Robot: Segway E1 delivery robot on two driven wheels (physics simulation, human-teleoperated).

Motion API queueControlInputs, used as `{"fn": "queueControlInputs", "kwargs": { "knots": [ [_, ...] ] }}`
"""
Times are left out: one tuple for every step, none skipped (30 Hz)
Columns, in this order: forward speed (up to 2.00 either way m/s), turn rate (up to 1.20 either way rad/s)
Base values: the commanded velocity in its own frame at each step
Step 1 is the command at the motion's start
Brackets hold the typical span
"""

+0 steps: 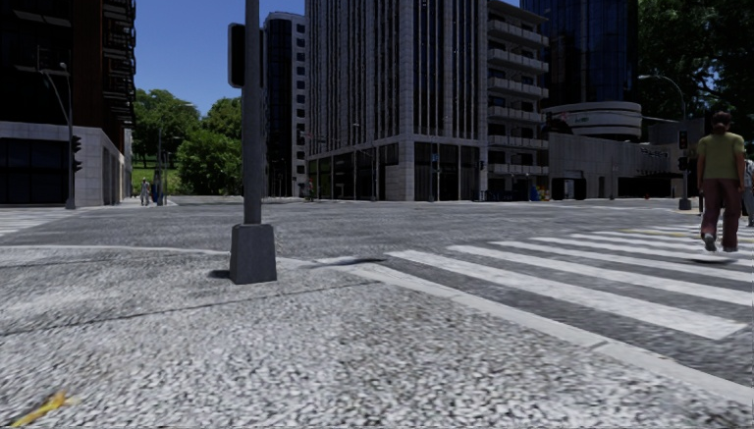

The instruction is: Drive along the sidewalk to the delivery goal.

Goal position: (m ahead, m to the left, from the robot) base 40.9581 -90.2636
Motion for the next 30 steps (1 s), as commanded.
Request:
{"fn": "queueControlInputs", "kwargs": {
  "knots": [
    [2.0, -0.36],
    [2.0, -0.36],
    [2.0, -0.41],
    [2.0, -0.44],
    [2.0, -0.46],
    [2.0, -0.46],
    [2.0, -0.47],
    [2.0, -0.47],
    [2.0, -0.47],
    [2.0, -0.47],
    [2.0, -0.47],
    [2.0, -0.62],
    [2.0, -0.62],
    [2.0, -0.72],
    [2.0, -0.74],
    [2.0, -0.74],
    [2.0, -0.74],
    [2.0, -0.74],
    [2.0, -0.74],
    [2.0, -0.74],
    [2.0, -0.74],
    [2.0, -0.74],
    [2.0, -0.74],
    [2.0, -0.74],
    [2.0, -0.74],
    [2.0, -0.74],
    [2.0, -0.74],
    [2.0, -0.74],
    [2.0, -0.74],
    [2.0, -0.74]
  ]
}}
